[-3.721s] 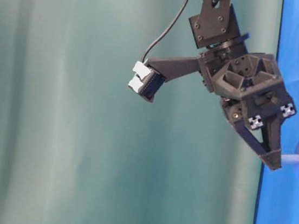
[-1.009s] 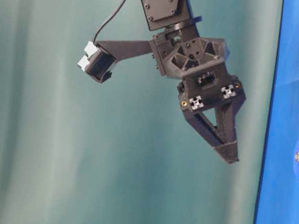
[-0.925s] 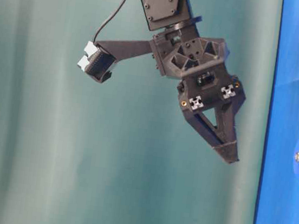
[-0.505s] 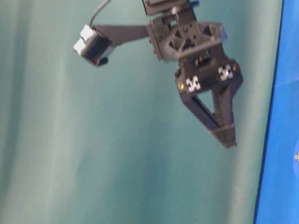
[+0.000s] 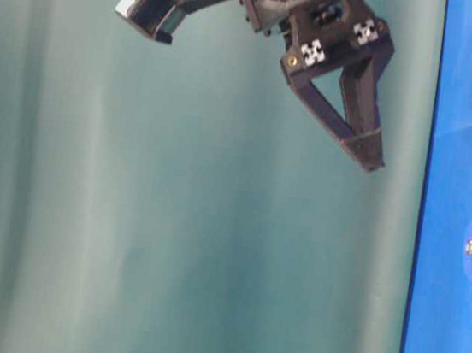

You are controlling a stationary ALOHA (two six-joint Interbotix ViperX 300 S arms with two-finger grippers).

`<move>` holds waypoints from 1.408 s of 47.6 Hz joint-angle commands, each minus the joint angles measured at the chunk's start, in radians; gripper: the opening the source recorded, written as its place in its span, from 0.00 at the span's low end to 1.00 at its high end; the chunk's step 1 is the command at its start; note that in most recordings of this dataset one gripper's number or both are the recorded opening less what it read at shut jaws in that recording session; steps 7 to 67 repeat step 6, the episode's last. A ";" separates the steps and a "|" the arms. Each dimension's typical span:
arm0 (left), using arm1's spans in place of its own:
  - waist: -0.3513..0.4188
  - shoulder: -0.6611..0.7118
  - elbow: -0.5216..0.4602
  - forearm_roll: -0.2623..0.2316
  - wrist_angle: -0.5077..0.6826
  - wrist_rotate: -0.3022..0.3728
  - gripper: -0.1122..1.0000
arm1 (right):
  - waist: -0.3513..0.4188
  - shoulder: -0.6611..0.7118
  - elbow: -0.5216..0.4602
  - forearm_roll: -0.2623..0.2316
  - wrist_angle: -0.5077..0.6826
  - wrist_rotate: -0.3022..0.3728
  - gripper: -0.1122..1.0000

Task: Insert the shaft placed at a random location into the center hole of the small gear at another random location.
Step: 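Open the right gripper and raise it away from the gear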

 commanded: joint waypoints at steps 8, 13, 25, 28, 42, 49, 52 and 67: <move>0.000 0.003 -0.011 0.002 -0.005 -0.002 0.10 | 0.002 -0.043 0.012 0.000 -0.005 0.002 0.71; 0.000 0.003 -0.011 0.002 -0.005 -0.002 0.10 | 0.002 -0.043 0.012 0.000 -0.005 0.002 0.71; 0.000 0.003 -0.011 0.002 -0.005 -0.002 0.10 | 0.002 -0.043 0.012 0.000 -0.005 0.002 0.71; 0.000 0.003 -0.011 0.002 -0.005 -0.002 0.10 | 0.002 -0.043 0.012 0.000 -0.005 0.002 0.71; 0.000 0.003 -0.011 0.002 -0.005 -0.002 0.10 | 0.002 -0.043 0.012 0.000 -0.005 0.002 0.71; 0.000 0.003 -0.011 0.002 -0.005 -0.002 0.10 | 0.002 -0.043 0.012 0.000 -0.005 0.002 0.71; 0.000 0.003 -0.011 0.002 -0.005 -0.002 0.10 | 0.002 -0.043 0.012 0.000 -0.005 0.002 0.71; 0.000 0.003 -0.011 0.002 -0.005 -0.002 0.10 | 0.002 -0.043 0.012 0.000 -0.005 0.002 0.71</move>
